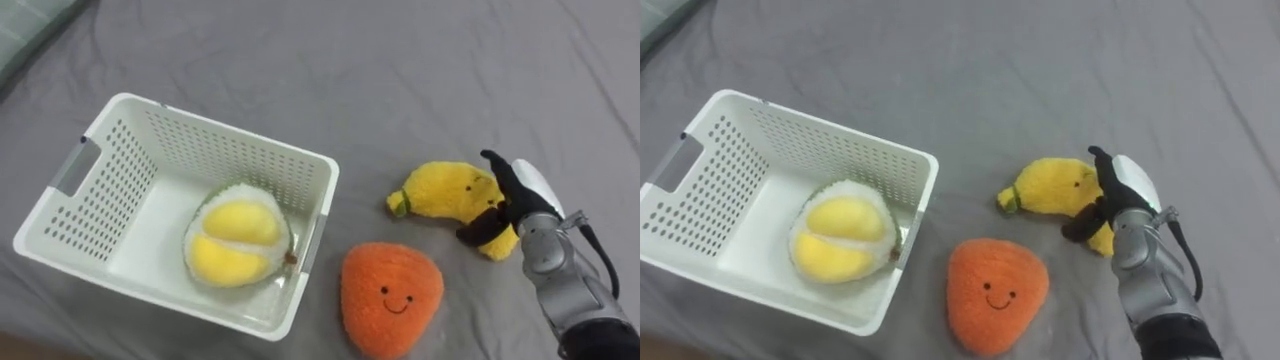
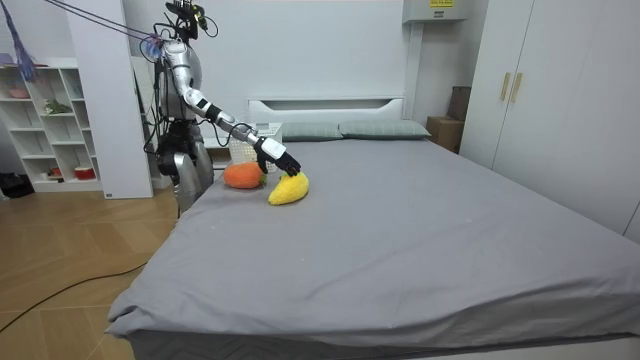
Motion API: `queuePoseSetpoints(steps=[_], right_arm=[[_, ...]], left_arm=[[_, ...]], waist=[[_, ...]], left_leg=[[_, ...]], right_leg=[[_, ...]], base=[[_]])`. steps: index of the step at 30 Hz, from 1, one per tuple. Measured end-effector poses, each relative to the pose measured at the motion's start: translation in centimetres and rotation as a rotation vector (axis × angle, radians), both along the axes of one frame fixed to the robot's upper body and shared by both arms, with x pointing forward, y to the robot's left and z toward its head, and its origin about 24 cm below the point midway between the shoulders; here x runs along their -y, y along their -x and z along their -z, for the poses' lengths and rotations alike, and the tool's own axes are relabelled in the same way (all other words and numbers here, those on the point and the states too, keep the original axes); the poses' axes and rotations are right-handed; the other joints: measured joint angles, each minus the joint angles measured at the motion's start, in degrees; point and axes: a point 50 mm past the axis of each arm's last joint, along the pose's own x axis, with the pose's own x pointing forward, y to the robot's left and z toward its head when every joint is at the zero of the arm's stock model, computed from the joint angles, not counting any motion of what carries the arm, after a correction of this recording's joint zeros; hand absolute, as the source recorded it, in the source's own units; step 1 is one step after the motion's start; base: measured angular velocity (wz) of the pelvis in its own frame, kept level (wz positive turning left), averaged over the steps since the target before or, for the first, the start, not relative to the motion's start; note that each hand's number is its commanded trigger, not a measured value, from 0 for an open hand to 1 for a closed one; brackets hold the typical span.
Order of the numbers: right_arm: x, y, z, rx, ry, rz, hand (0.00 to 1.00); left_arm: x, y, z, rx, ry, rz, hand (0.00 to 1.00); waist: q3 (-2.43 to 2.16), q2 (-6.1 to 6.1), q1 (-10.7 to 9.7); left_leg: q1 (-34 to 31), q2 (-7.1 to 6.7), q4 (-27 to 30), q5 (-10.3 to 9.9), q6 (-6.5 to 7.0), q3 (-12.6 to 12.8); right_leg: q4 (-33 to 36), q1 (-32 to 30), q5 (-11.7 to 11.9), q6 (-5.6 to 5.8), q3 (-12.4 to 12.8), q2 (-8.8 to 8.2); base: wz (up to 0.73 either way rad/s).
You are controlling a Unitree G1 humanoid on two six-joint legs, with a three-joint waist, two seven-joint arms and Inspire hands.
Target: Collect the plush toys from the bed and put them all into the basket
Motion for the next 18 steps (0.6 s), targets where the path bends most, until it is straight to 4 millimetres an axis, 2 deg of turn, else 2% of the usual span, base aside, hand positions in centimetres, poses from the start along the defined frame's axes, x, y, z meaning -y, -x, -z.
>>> queuePoseSetpoints(steps=[4, 6, 8, 14, 18], right_arm=[[0.2, 0.0, 0.1, -0.001, 0.017, 0.004, 0.0], [0.6, -0.2, 0.1, -0.013, 0.044, -0.003, 0.0], [0.7, -0.2, 0.1, -0.016, 0.06, -0.009, 0.0], [1.4, -0.3, 0.2, -0.026, 0.089, 0.022, 0.0], [1.8, -0.5, 0.3, -0.032, 0.116, 0.042, 0.0]], left_arm=[[-0.1, -0.1, 0.0, -0.002, -0.003, 0.001, 0.0], [-0.1, -0.4, -0.1, 0.005, -0.005, 0.007, 0.0], [0.0, -0.4, 0.0, -0.001, -0.004, 0.025, 0.0], [0.3, -0.6, 0.0, 0.001, 0.002, 0.048, 0.0], [0.0, -0.7, -0.1, 0.005, -0.005, 0.05, 0.0]], waist=[[0.18, -0.13, -0.16], [0.48, -0.43, -0.05], [0.5, -0.44, -0.02], [0.9, 0.14, -0.01], [1.02, 0.35, 0.46]], left_leg=[[-0.96, -0.14, 0.26, 0.06, -0.06, -1.28], [-1.32, -0.16, 0.33, 0.12, -0.11, -1.89], [-1.46, -0.2, 0.35, 0.12, -0.11, -2.13], [-2.44, -0.34, 1.24, 0.12, -0.11, -3.42], [-2.63, -0.34, 1.25, 0.13, -0.15, -3.86]], right_leg=[[-0.07, -0.34, -0.03, 0.03, -1.21, -0.09], [-0.12, -0.34, -0.04, 0.03, -1.52, -0.07], [-0.17, -0.34, -0.04, 0.03, -1.67, 0.08], [-0.25, -0.3, -0.04, 0.03, -4.37, -0.01], [-0.25, -0.31, -0.03, 0.03, -5.05, 0.02]], base=[[0.15], [0.16], [0.08], [0.12], [0.05]])
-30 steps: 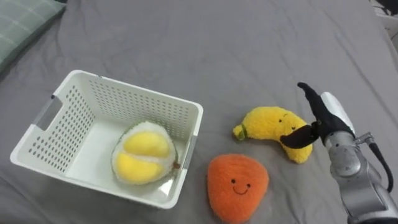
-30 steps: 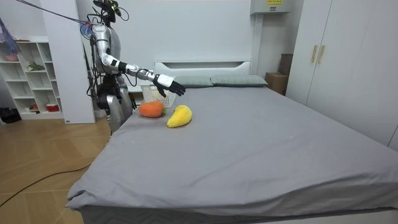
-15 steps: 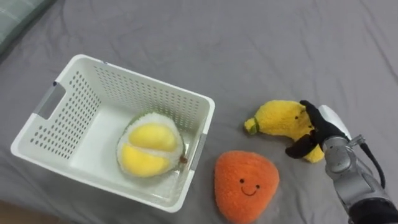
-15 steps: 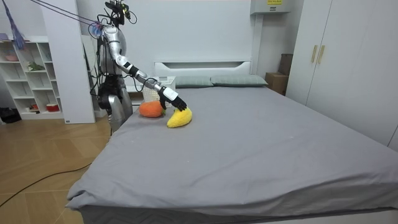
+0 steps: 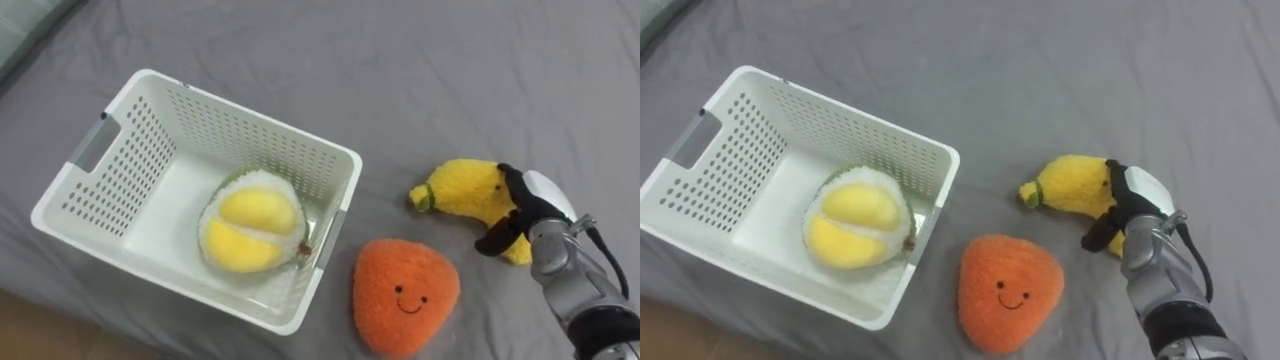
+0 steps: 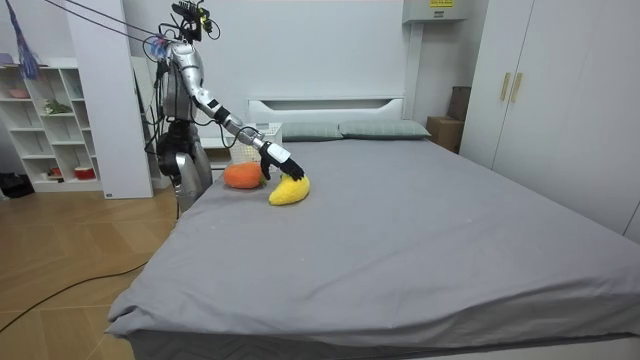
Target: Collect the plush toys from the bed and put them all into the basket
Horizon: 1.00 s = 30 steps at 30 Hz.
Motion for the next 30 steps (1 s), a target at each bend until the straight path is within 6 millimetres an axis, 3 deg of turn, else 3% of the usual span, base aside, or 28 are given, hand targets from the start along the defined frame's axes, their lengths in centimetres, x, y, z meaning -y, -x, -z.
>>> queuePoseSetpoints(steps=[6, 11, 19, 20, 21, 23, 27, 30], right_arm=[[1.3, 0.5, 0.3, -0.014, 0.056, 0.027, 0.0], [1.7, 0.6, 0.1, 0.028, 0.105, 0.049, 0.0], [3.6, 0.9, -1.0, 0.097, 0.216, 0.086, 0.0], [4.0, 1.2, -0.8, 0.087, 0.226, 0.104, 0.49], [4.2, 1.5, -0.5, 0.073, 0.23, 0.117, 0.69], [4.5, 2.0, -0.1, 0.05, 0.232, 0.134, 1.0], [5.0, 2.9, 0.7, 0.011, 0.236, 0.172, 1.0], [5.4, 3.1, 0.6, 0.035, 0.225, 0.215, 1.0]], left_arm=[[-0.1, -0.4, -0.2, 0.03, 0.015, -0.022, 0.0], [-0.1, -0.6, -0.2, 0.043, 0.024, -0.039, 0.0], [-0.1, -0.5, -0.2, 0.03, 0.016, -0.031, 0.0], [0.0, -0.5, -0.2, 0.027, 0.016, -0.019, 0.0], [0.1, -0.4, -0.1, 0.021, 0.017, -0.008, 0.0], [0.3, -0.2, 0.0, 0.011, 0.02, 0.011, 0.0], [0.5, -0.2, 0.0, 0.008, 0.023, 0.026, 0.0], [0.5, -0.3, 0.0, 0.013, 0.022, 0.029, 0.0]], waist=[[-0.02, 0.03, 2.05], [-0.15, 0.52, 2.33], [-0.8, 1.8, 2.35], [-0.78, 1.82, 2.4], [-0.76, 1.83, 2.47], [-0.64, 2.06, 2.57], [-0.11, 2.83, 2.98], [-0.09, 2.91, 3.65]], left_leg=[[-0.03, -0.02, 0.07, 0.03, -0.04, -0.34], [-0.68, -0.21, 0.81, 0.05, -0.04, -1.24], [-0.98, -0.81, 0.81, 0.56, -0.02, -2.17], [-0.99, -0.83, 0.78, 0.73, -0.08, -2.48], [-0.99, -0.83, 0.77, 0.82, -0.14, -2.55], [-0.98, -0.85, 0.77, 0.95, -0.19, -2.69], [-1.27, -0.85, 0.63, 1.23, -0.36, -3.0], [-2.05, -0.82, 0.29, 1.78, -0.55, -3.11]], right_leg=[[0.23, -0.04, 0.0, 0.0, -0.13, -0.09], [0.3, -0.03, -0.05, 0.06, -0.69, -0.39], [0.32, 0.11, -0.52, 0.14, -1.34, -0.59], [0.34, 0.21, -0.53, 0.12, -1.82, -0.62], [0.36, 0.27, -0.54, 0.11, -2.02, -0.61], [0.37, 0.36, -0.54, 0.09, -2.13, -0.62], [0.47, 0.1, -0.46, -0.05, -2.58, -0.61], [0.54, -0.86, -0.31, -0.29, -2.6, -0.56]], base=[[0.02], [0.1], [0.08], [0.11], [0.09], [0.02], [0.02], [0.01]])
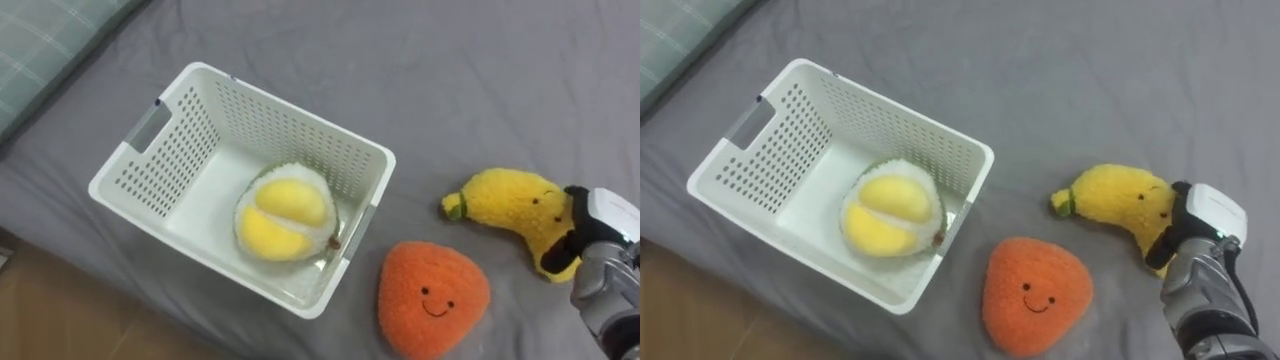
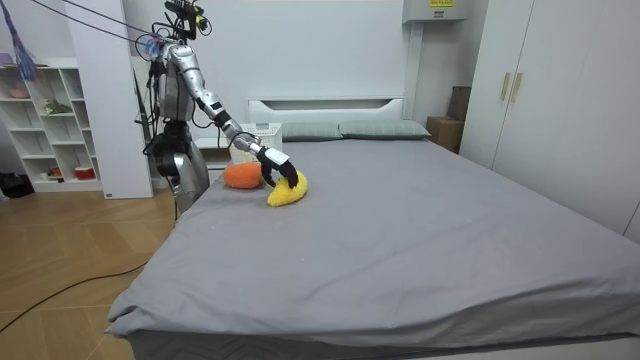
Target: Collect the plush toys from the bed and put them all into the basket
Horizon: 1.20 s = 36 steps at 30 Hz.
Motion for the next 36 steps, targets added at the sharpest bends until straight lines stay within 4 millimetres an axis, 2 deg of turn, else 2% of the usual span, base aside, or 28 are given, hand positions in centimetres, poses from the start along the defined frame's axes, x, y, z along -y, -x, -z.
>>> queuePoseSetpoints(steps=[6, 19, 26, 28, 31, 36], right_arm=[[1.0, 0.5, -0.2, -0.002, -0.002, 0.052, 1.0], [1.0, 0.6, 0.1, -0.027, -0.037, 0.057, 1.0], [1.6, 1.2, 0.3, -0.009, -0.066, 0.118, 1.0], [1.7, 1.3, 0.3, -0.004, -0.07, 0.13, 1.0], [1.7, 1.2, 0.1, 0.008, -0.067, 0.124, 1.0], [1.4, 0.4, -0.6, 0.067, -0.091, 0.107, 1.0]], left_arm=[[0.2, -0.5, -0.1, 0.017, 0.003, 0.017, 0.0], [0.4, -0.9, -0.2, 0.046, 0.052, 0.021, 0.0], [0.6, -1.1, -0.3, 0.066, 0.079, 0.018, 0.0], [0.5, -1.0, -0.2, 0.061, 0.076, 0.017, 0.0], [0.5, -1.0, -0.2, 0.06, 0.076, 0.016, 0.0], [0.4, -1.1, -0.3, 0.072, 0.07, 0.016, 0.0]], waist=[[-0.02, 0.0, 0.35], [-0.03, 0.02, 0.01], [-0.1, 0.14, -0.03], [-0.25, 0.37, 0.03], [-0.5, 0.74, -0.35], [-0.51, 0.73, -1.8]], left_leg=[[-0.72, -0.06, 0.08, 0.37, -0.26, -1.41], [-1.0, -0.17, 0.24, 0.38, -0.25, -1.7], [-2.59, -0.25, 0.73, 0.47, -0.35, -2.42], [-2.48, -0.26, 0.73, 0.47, -0.35, -2.46], [-2.48, -0.34, 0.66, 0.53, -0.29, -2.52], [-0.82, -0.43, 0.38, 0.59, -0.23, -1.88]], right_leg=[[-0.04, -0.12, 0.02, -0.1, -1.55, 0.02], [-0.04, -0.1, 0.0, -0.11, -2.19, -0.38], [-0.17, -1.17, 0.07, -0.22, -1.67, 0.12], [-0.17, -1.06, 0.07, -0.22, -1.63, 0.13], [-0.15, -1.03, 0.07, -0.22, -1.56, 0.05], [-0.05, 0.17, 0.0, -0.14, -0.31, -0.13]], base=[[0.13], [0.01], [0.05], [0.0], [0.0], [-0.05]])
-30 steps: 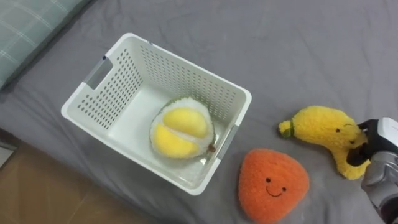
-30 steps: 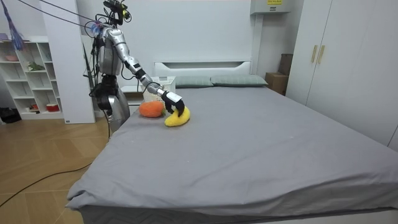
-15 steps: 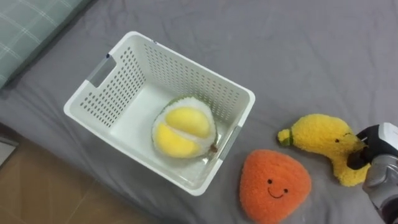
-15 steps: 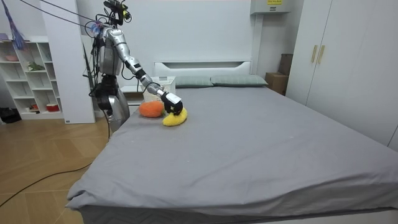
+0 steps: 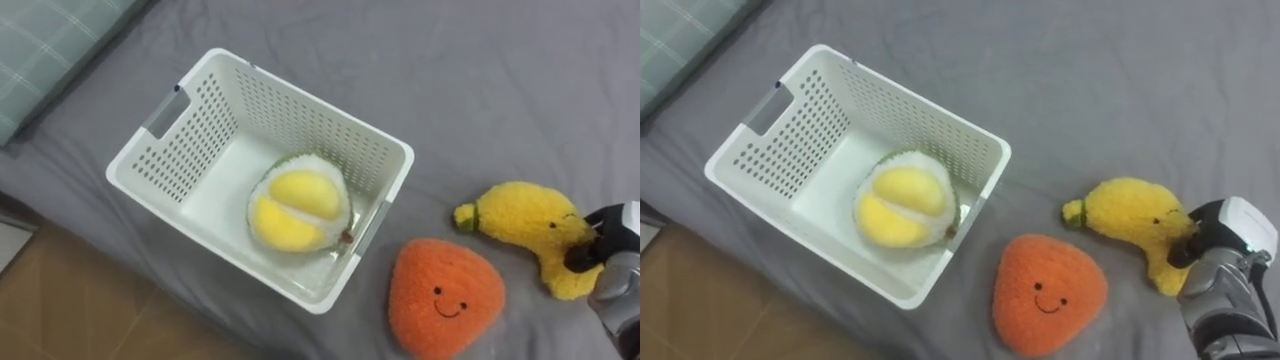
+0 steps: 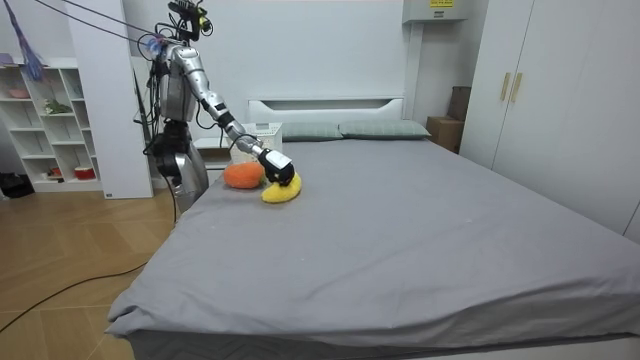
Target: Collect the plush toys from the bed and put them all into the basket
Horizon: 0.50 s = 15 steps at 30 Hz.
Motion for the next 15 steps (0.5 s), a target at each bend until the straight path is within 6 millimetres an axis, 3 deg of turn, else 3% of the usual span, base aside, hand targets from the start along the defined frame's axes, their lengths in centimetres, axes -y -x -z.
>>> queuePoseSetpoints(steps=[4, 6, 11, 15], right_arm=[[-1.7, -2.8, -2.9, 0.166, 0.002, -0.1, 1.0], [-3.0, -3.6, -4.8, 0.284, -0.001, -0.17, 1.0], [-5.8, -3.5, -7.5, 0.423, -0.002, -0.329, 1.0], [-8.1, -3.7, -10.0, 0.485, 0.039, -0.47, 1.0]], left_arm=[[-0.5, 0.3, -0.1, 0.004, -0.008, -0.03, 0.0], [-1.2, 0.9, -0.1, 0.004, -0.016, -0.084, 0.0], [-1.7, 2.9, 0.0, -0.03, -0.033, -0.123, 0.0], [-1.3, 3.4, 0.2, -0.041, -0.031, -0.132, 0.0]], waist=[[-0.01, -0.61, -1.7], [-0.03, -1.65, -2.8], [-0.94, -3.31, -4.72], [-0.89, -3.07, -4.38]], left_leg=[[2.66, 0.31, -1.4, 0.08, 0.14, 2.28], [5.95, 0.5, -2.51, 0.07, 0.13, 2.98], [11.89, 0.63, -4.51, -0.2, 0.08, 3.61], [14.47, 0.56, -4.82, -0.44, 0.27, 4.65]], right_leg=[[0.12, 1.1, -0.11, 0.01, 2.23, -0.13], [-0.25, 3.85, -0.32, -0.01, 2.76, -0.1], [-1.05, 8.99, -0.56, 0.29, 3.64, 0.48], [-1.03, 11.08, -0.57, 0.32, 5.18, 0.51]], base=[[-0.31], [-0.17], [-0.06], [-0.18]])
